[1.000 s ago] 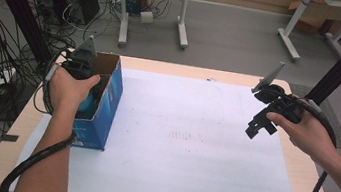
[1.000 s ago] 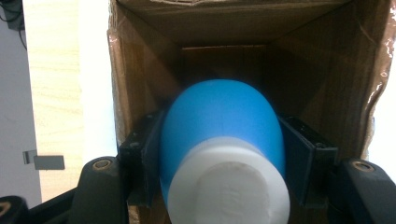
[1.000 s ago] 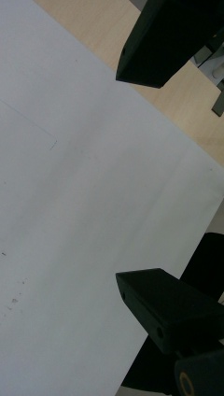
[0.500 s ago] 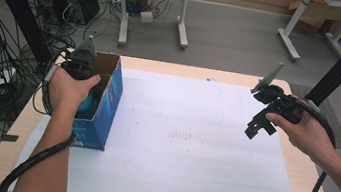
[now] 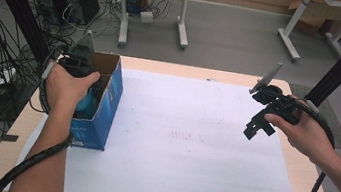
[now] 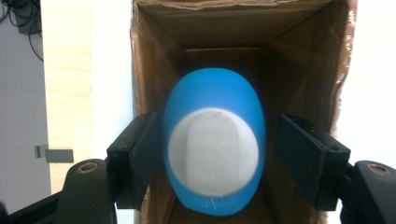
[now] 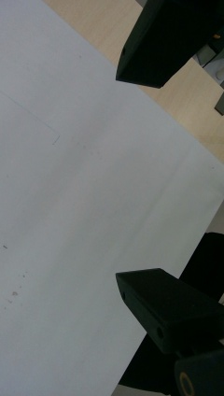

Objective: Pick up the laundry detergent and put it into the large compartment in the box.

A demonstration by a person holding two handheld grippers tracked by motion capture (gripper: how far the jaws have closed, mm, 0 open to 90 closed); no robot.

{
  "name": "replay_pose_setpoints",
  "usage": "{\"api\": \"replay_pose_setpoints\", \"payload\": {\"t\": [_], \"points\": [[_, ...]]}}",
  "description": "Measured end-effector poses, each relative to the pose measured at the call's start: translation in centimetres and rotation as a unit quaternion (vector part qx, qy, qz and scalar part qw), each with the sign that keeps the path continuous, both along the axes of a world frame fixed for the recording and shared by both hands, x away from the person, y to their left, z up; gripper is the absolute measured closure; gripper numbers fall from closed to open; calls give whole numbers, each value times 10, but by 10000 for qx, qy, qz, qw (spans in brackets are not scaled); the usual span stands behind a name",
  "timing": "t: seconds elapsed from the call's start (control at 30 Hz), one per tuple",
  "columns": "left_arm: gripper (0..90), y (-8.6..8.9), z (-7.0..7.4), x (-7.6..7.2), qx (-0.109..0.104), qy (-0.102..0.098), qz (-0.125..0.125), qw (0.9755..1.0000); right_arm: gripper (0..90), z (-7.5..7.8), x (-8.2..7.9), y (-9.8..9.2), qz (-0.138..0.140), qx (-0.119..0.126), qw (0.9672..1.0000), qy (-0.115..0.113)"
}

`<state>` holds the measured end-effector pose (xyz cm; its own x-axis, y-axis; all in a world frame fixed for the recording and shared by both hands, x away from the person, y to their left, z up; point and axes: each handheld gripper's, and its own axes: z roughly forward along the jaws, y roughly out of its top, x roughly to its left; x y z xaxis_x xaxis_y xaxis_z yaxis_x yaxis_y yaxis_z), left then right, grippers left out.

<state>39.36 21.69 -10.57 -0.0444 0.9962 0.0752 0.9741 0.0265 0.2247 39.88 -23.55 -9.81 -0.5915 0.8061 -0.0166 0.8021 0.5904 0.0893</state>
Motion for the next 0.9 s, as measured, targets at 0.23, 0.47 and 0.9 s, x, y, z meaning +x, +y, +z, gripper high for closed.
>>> {"api": "replay_pose_setpoints", "payload": {"t": [0.23,0.47,0.9], "points": [[272,-8,11,-7,158,-75,10,9998,47,3,-2,-2,-10,16,10000,-27],[190,-12,28,-14,223,-140,24,9997,47,5,-5,-4,-1,41,10000,-58],[80,-26,71,-37,151,-575,133,9981,47,13,-12,-10,19,111,9999,-129]]}}
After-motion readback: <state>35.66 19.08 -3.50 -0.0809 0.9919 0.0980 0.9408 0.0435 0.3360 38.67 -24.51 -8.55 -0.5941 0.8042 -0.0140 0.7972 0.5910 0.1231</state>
